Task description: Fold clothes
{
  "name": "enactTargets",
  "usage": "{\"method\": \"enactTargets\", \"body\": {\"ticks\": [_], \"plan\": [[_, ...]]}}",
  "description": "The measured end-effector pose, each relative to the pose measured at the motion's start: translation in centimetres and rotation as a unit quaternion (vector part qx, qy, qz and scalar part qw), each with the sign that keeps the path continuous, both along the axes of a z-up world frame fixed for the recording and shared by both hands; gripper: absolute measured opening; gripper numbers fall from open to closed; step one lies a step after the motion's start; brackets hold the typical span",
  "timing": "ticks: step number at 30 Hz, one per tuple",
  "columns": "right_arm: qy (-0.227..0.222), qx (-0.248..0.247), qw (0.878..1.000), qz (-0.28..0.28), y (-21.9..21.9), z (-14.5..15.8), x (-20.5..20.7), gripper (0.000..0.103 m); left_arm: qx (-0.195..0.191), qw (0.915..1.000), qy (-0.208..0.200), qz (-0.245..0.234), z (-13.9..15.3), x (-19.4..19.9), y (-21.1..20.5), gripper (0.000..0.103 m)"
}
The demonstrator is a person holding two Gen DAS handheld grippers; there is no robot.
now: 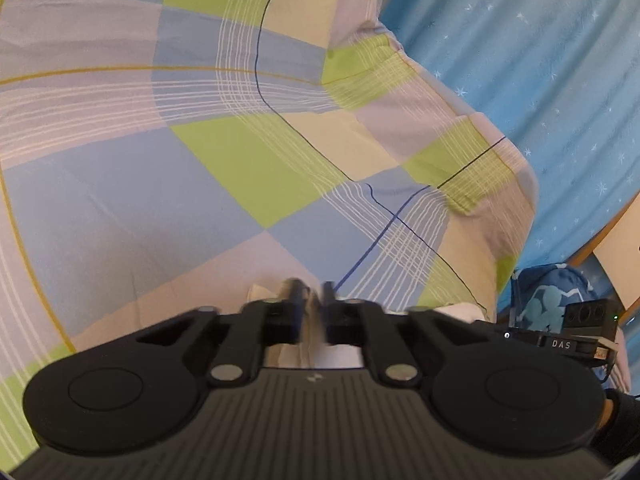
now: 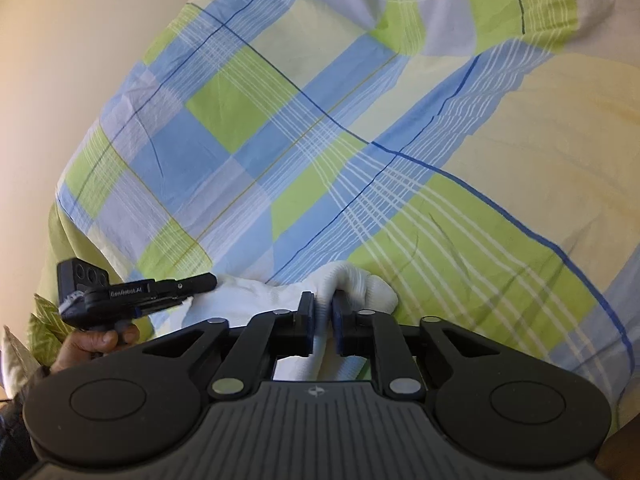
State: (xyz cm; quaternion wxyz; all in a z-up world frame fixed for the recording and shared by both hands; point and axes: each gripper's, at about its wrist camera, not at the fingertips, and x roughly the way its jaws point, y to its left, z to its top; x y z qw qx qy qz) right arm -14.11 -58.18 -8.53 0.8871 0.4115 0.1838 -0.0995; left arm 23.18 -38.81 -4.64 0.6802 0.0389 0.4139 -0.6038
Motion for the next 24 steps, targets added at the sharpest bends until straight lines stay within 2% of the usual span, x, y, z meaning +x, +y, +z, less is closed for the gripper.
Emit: {"method": "enactTargets", "body": {"ticks": [2,5,10,13,15,19,22,23,24], "plan": [[0.015,-0.020,1.000,-0.002,0.3,0.1,0.2,0.004,-0.002,0.9998,-0.019,0.008,-0.2,-0.2,-0.3,0.000],[0.022,-0.025,0.999,-0.006,0.4,-0.1,0.3,0.004,0.025,0.9971,-0.071,0.013,-0.6,-0.9,-1.0,0.000],[0.027,-0.036,0.999,-0.016,0.5,-0.1,-0.2,0.002,0.027,0.9942,-0.096,0.042,1.2,-1.4,1.5,0.001],[0.023,-0.063,0.998,-0.015,1.3,0.7,-0.8,0.015,0.033,0.9930,-0.111,0.025,2.4,-2.7,4.1,0.004],[0.018,-0.077,0.997,-0.007,2.3,1.2,-1.2,0.024,0.045,0.9918,-0.119,0.005,2.5,-3.9,5.5,0.013],[0.023,-0.056,0.998,0.013,5.4,0.9,-2.3,0.035,0.070,0.9890,-0.130,-0.014,0.8,-5.4,7.3,0.025],[0.041,-0.047,0.998,0.017,7.5,0.0,-3.2,0.035,0.084,0.9872,-0.135,-0.010,-0.8,-6.0,8.1,0.024],[0.049,-0.048,0.998,0.014,7.8,-0.1,-3.3,0.033,0.087,0.9861,-0.142,-0.006,-1.3,-6.1,8.3,0.011],[0.057,-0.050,0.997,0.010,8.0,-0.1,-3.4,0.028,0.087,0.9849,-0.150,0.000,-1.6,-6.3,8.5,0.010]]}}
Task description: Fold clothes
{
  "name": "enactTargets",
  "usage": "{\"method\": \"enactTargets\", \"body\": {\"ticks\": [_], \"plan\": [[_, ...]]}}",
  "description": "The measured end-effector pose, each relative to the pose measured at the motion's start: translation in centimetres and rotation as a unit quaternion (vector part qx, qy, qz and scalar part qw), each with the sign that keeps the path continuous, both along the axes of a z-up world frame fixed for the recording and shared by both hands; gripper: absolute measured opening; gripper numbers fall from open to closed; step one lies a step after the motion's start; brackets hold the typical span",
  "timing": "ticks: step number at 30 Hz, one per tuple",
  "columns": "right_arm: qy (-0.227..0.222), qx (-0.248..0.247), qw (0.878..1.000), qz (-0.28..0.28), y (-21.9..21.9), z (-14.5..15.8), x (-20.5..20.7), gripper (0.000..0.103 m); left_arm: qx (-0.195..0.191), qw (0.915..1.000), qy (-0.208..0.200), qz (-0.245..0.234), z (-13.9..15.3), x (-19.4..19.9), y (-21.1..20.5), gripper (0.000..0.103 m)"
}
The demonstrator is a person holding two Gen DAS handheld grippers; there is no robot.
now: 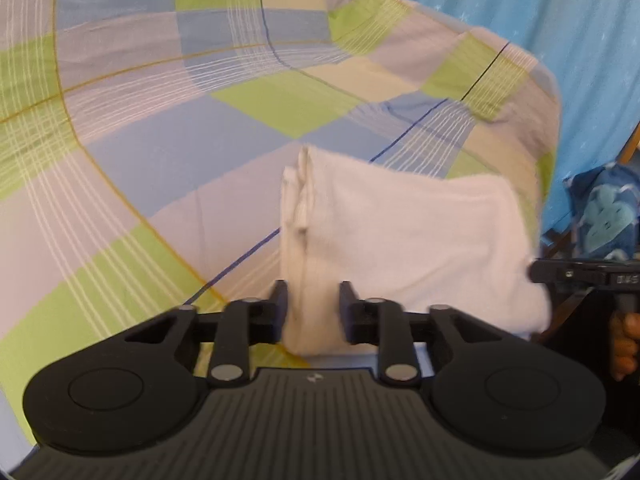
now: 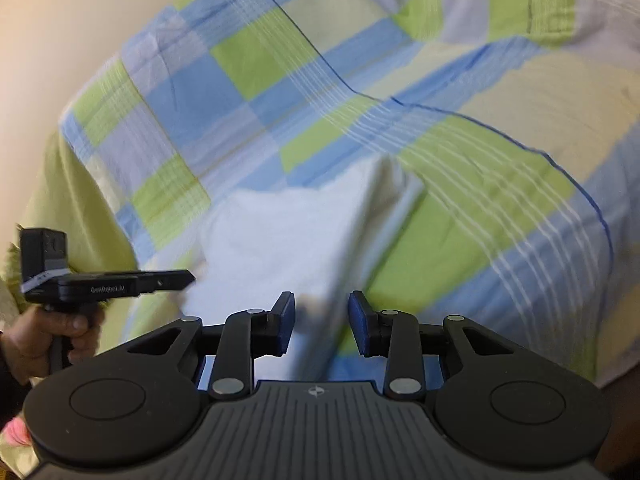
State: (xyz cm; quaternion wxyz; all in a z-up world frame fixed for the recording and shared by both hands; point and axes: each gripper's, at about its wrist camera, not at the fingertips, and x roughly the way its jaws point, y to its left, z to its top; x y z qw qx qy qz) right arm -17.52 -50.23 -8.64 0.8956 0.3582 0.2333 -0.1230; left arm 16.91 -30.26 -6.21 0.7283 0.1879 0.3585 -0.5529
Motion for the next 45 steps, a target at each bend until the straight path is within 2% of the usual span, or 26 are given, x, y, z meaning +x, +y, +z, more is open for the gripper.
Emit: {"method": "enactTargets", "body": {"ticks": [3,6,8,10,12,14,16,17,18,20,21,22,25,27,29,31,32,34,35,36,37,38,40,41,45], "plan": [[0.026,-0.019,0.999,-0.007,0.5,0.4,-0.2,0.027,-0.006,0.9998,-0.010,0.017,0.2,0.0,1.0,0.010],[0.050,-0.076,0.996,0.006,2.2,1.6,-0.5,0.029,0.013,0.9965,-0.083,0.002,1.1,-1.4,2.1,0.009],[0.058,-0.138,0.988,0.041,4.3,2.7,-0.3,0.030,0.013,0.9891,-0.142,-0.036,1.8,-3.1,3.0,0.009],[0.070,-0.219,0.969,0.093,7.0,3.3,0.4,0.032,0.009,0.9752,-0.202,-0.091,2.1,-5.1,3.9,0.018],[0.095,-0.306,0.937,0.141,9.8,3.1,1.5,0.032,0.015,0.9478,-0.269,-0.171,1.3,-7.6,4.4,0.029],[0.130,-0.376,0.900,0.176,11.9,2.2,2.8,0.032,0.044,0.9054,-0.342,-0.247,-0.5,-9.8,4.5,0.029],[0.164,-0.442,0.859,0.199,13.9,0.9,4.1,0.032,0.069,0.8566,-0.407,-0.309,-2.7,-11.5,4.5,0.029],[0.174,-0.470,0.841,0.205,14.6,0.4,4.4,0.032,0.064,0.8362,-0.436,-0.327,-3.5,-12.0,4.6,0.028],[0.184,-0.499,0.821,0.209,15.3,-0.1,4.8,0.033,0.056,0.8206,-0.457,-0.338,-4.1,-12.2,4.6,0.029],[0.198,-0.544,0.788,0.211,16.2,-0.8,5.2,0.039,0.045,0.8051,-0.480,-0.345,-4.7,-12.3,4.1,0.033],[0.203,-0.560,0.774,0.213,16.4,-1.1,5.4,0.043,0.040,0.7966,-0.491,-0.350,-5.0,-12.3,3.8,0.034],[0.205,-0.573,0.764,0.214,16.6,-1.4,5.5,0.043,0.036,0.7855,-0.503,-0.358,-5.3,-12.3,3.5,0.034],[0.210,-0.600,0.741,0.218,16.6,-2.0,5.8,0.046,0.027,0.7433,-0.549,-0.381,-6.5,-12.4,2.6,0.034],[0.214,-0.610,0.733,0.212,16.1,-2.2,5.8,0.046,0.024,0.7236,-0.568,-0.391,-7.1,-12.4,2.1,0.032],[0.217,-0.608,0.736,0.206,15.3,-2.1,5.5,0.036,0.027,0.7170,-0.574,-0.395,-7.4,-12.4,1.7,0.028],[0.217,-0.596,0.743,0.214,14.6,-1.9,5.2,0.024,0.039,0.7161,-0.571,-0.399,-7.6,-12.5,1.5,0.015],[0.217,-0.593,0.743,0.224,14.4,-1.6,5.2,0.009,0.046,0.7171,-0.568,-0.401,-7.7,-12.6,1.7,0.007],[0.216,-0.588,0.742,0.238,14.1,-0.8,5.1,0.007,0.047,0.7283,-0.561,-0.392,-7.4,-12.5,1.9,0.006],[0.210,-0.586,0.746,0.236,14.0,0.2,4.7,0.006,0.043,0.7417,-0.552,-0.379,-6.7,-12.4,1.9,0.005],[0.202,-0.588,0.748,0.233,13.7,1.4,4.6,0.006,0.037,0.7587,-0.540,-0.363,-5.8,-12.2,1.9,0.005],[0.193,-0.591,0.749,0.230,13.3,2.5,4.7,0.006,0.030,0.7710,-0.533,-0.347,-4.8,-11.9,1.7,0.005],[0.184,-0.599,0.746,0.226,12.6,3.8,5.1,0.006,0.025,0.7778,-0.532,-0.333,-3.8,-11.6,1.4,0.005],[0.169,-0.615,0.737,0.223,11.2,6.3,6.4,0.006,0.017,0.7894,-0.531,-0.307,-1.6,-10.9,0.5,0.005],[0.165,-0.627,0.728,0.222,10.5,7.4,7.3,0.006,0.013,0.7947,-0.532,-0.292,-0.3,-10.4,-0.2,0.005],[0.133,-0.671,0.698,0.211,7.9,12.2,10.9,0.006,0.013,0.7947,-0.560,-0.234,4.3,-8.7,-1.5,0.005]]}}
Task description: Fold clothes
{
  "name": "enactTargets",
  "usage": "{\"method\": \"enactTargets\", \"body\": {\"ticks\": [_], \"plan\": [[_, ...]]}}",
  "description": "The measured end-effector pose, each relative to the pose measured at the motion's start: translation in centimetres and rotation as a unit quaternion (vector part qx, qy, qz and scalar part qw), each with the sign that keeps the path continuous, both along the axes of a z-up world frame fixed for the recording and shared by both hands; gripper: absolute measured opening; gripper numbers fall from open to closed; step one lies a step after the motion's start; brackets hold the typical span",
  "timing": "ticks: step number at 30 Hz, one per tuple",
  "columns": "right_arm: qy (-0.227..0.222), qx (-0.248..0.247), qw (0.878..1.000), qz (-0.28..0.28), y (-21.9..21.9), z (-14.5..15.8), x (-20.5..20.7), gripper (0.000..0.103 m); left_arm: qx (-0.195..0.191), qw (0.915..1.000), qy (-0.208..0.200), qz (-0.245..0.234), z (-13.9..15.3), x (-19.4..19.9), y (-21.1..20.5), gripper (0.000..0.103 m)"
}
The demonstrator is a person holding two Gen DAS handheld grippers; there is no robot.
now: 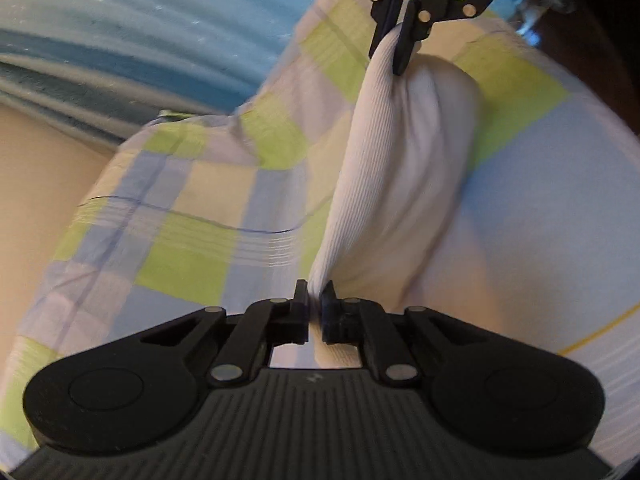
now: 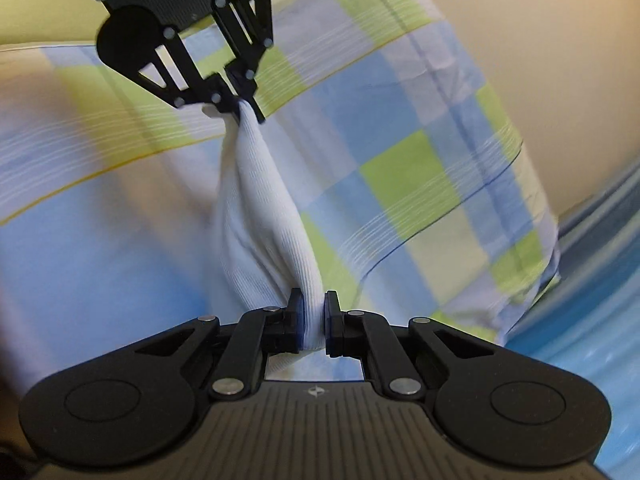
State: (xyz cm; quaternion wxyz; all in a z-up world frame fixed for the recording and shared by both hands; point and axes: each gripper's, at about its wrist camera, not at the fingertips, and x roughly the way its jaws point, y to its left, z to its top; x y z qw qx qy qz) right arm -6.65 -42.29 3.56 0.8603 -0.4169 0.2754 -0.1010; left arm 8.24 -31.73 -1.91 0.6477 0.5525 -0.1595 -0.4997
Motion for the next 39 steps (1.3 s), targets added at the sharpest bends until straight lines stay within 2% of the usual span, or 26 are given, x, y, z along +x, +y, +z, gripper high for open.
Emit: {"method": "enactTargets", "body": {"ticks": [2,5,7,11,13,15,19,21,22,23,25,26,29,30,31,33,35,39], "plan": [[-0.022,-0.013,1.000,0.015,-0.2,1.9,0.6,0.006,-0.026,0.9994,0.001,0.025,2.3,0.3,0.3,0.004],[-0.035,-0.016,0.998,0.044,0.7,2.5,-0.3,0.006,-0.028,0.9984,-0.002,0.050,3.8,-0.9,2.2,0.004],[-0.023,-0.007,0.998,0.066,1.8,1.2,-1.7,0.006,-0.008,0.9978,0.019,0.063,3.5,-2.3,3.7,0.005],[0.044,0.035,0.995,0.085,3.5,-4.1,-5.0,0.005,0.048,0.9900,0.113,0.069,-0.3,-6.8,7.6,0.005],[0.077,0.056,0.992,0.081,4.6,-6.7,-7.1,0.003,0.071,0.9826,0.155,0.075,-2.5,-8.8,9.0,0.005],[0.094,0.081,0.990,0.071,5.0,-8.1,-8.7,0.003,0.080,0.9743,0.195,0.080,-4.0,-10.4,10.3,0.004],[0.117,0.092,0.987,0.066,5.0,-9.0,-10.3,0.001,0.086,0.9574,0.260,0.092,-5.1,-11.7,11.9,0.004],[0.112,0.100,0.987,0.051,4.2,-8.3,-10.1,0.010,0.080,0.9493,0.288,0.096,-4.8,-11.6,12.5,0.006],[0.107,0.110,0.987,0.041,3.5,-7.8,-9.9,0.013,0.066,0.9437,0.306,0.108,-4.3,-10.9,12.8,0.007],[0.100,0.122,0.987,0.029,2.8,-7.4,-9.7,0.021,0.047,0.9362,0.325,0.125,-3.7,-9.9,13.0,0.007],[0.076,0.174,0.982,0.008,1.2,-6.3,-9.3,0.027,0.009,0.9183,0.363,0.158,-2.5,-8.0,13.5,0.015],[0.067,0.210,0.975,-0.002,0.4,-5.7,-8.9,0.030,-0.011,0.9075,0.382,0.174,-1.9,-6.9,13.5,0.019],[0.047,0.328,0.943,-0.030,-1.7,-4.4,-7.5,0.037,-0.058,0.8656,0.445,0.223,-0.9,-3.4,12.9,0.026],[0.047,0.364,0.930,-0.037,-2.2,-4.2,-7.0,0.037,-0.065,0.8568,0.457,0.229,-0.8,-2.7,12.6,0.026],[0.049,0.382,0.922,-0.038,-2.3,-4.2,-6.7,0.037,-0.062,0.8630,0.449,0.223,-0.8,-2.9,12.3,0.026],[0.070,0.348,0.935,-0.003,-0.8,-4.4,-6.7,0.038,-0.044,0.8898,0.409,0.197,-1.1,-4.3,12.0,0.027],[0.096,0.301,0.948,0.040,1.0,-4.8,-7.0,0.040,-0.011,0.9195,0.363,0.150,-2.0,-6.4,12.4,0.029],[0.140,0.191,0.967,0.097,4.4,-7.5,-7.9,0.041,0.059,0.9607,0.258,0.083,-5.1,-10.4,13.4,0.037]]}}
